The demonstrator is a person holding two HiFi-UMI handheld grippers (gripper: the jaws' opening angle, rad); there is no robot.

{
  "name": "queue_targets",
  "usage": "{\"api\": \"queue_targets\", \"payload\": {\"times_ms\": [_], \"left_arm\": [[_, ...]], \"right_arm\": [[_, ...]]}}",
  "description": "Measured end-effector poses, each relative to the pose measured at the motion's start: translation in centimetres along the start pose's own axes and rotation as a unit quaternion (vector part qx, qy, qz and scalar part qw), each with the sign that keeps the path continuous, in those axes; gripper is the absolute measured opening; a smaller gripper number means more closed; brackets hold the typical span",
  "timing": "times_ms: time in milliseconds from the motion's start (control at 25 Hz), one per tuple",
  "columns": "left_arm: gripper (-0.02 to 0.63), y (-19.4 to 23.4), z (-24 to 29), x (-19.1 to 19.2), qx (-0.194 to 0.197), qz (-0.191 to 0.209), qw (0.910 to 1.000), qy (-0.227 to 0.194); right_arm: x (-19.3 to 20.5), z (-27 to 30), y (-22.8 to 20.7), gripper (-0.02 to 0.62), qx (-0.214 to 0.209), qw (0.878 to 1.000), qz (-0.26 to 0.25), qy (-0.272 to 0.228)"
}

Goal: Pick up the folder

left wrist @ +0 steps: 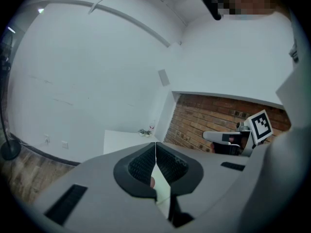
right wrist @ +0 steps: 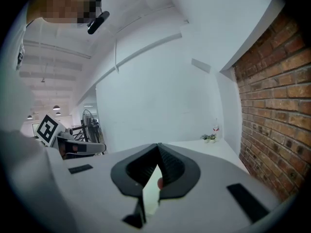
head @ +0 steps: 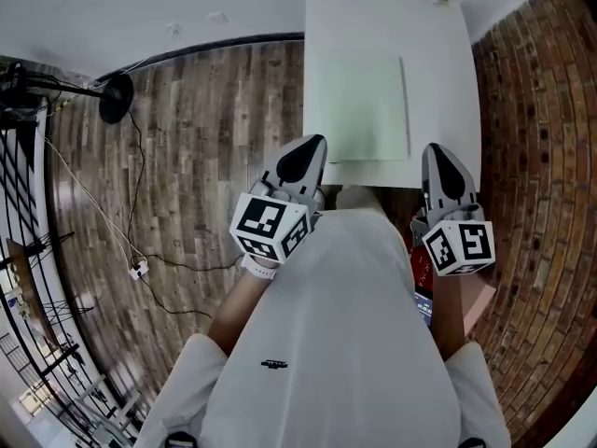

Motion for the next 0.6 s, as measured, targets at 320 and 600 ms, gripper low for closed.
{"api": "queue_targets", "payload": {"times_ms": [320, 600], "left_arm": [[0.023, 0.5, 2.3, 1.1, 0.002, -0.012, 0.9996, 0.025], [0.128, 1.7, 5.7, 2.3, -0.008, -0.026, 0.9984, 0.049]], "right_arm": [[1.7, 2.7, -1.8, 0.066, -0.025, 0.999, 0.003, 0.035], [3.6, 5.7, -4.1, 0.175, -0.043, 0.997, 0.019, 0.062]]}}
Point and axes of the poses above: the fingertips, and each gripper's own axes: z forward along the fingers, y to its left, x out of its underside, the point moved 1 cm from there along -z, backward along the fingers, and after that the axes turned 4 degrees about -z, right-handed, at the moved point
